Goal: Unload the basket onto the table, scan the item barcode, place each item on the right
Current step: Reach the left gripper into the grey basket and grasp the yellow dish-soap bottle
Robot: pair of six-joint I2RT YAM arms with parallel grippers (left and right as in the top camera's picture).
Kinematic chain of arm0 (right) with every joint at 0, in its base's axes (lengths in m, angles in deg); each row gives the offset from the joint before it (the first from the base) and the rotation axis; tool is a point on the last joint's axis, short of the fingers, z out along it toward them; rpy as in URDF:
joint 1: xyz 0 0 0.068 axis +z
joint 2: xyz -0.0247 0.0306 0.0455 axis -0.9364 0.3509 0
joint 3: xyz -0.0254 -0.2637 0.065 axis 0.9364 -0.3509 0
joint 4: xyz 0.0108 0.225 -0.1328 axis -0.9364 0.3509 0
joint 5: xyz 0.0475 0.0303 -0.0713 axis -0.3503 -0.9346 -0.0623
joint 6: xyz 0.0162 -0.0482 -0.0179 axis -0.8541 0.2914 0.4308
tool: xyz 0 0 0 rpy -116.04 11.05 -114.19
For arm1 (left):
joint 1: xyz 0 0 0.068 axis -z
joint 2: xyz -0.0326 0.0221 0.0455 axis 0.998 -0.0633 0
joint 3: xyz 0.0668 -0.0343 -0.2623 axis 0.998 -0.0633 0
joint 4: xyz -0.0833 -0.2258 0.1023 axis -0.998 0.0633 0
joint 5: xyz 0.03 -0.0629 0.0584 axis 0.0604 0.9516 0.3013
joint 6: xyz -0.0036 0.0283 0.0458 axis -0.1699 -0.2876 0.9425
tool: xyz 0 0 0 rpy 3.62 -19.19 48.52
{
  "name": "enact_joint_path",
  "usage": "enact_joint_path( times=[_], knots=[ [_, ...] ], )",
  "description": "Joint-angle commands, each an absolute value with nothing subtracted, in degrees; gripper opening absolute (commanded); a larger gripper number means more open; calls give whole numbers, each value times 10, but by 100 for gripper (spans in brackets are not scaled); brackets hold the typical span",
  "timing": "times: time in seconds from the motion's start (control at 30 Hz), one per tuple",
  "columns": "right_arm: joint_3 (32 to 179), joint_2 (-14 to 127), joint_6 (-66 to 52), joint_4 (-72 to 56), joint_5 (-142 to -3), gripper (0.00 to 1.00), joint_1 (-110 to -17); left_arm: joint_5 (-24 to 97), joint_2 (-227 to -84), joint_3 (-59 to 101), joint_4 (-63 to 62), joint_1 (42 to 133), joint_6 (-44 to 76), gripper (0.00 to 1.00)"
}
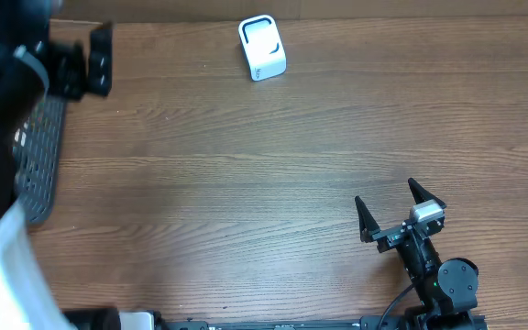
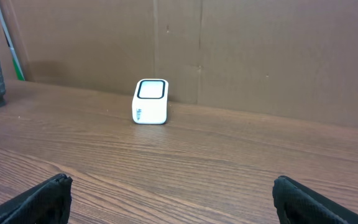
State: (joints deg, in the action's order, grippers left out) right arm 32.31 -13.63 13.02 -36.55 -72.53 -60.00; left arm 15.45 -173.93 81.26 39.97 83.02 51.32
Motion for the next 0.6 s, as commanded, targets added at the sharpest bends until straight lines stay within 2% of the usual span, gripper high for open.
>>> enact_joint_path(
  times=[0.0, 0.17, 0.27, 0.57],
  knots=[
    [318, -141, 132, -367, -720, 100, -602, 126, -1784, 827, 399, 834, 526, 100],
    [318, -141, 132, -367, -720, 100, -602, 121, -1841, 827, 387, 831, 527, 100],
    [318, -141, 132, -367, -720, 100, -602, 78, -1873, 827, 356, 813, 485, 99],
    [318, -141, 132, -367, -720, 100, -602, 73, -1892, 827, 275, 687, 390, 100]
  ],
)
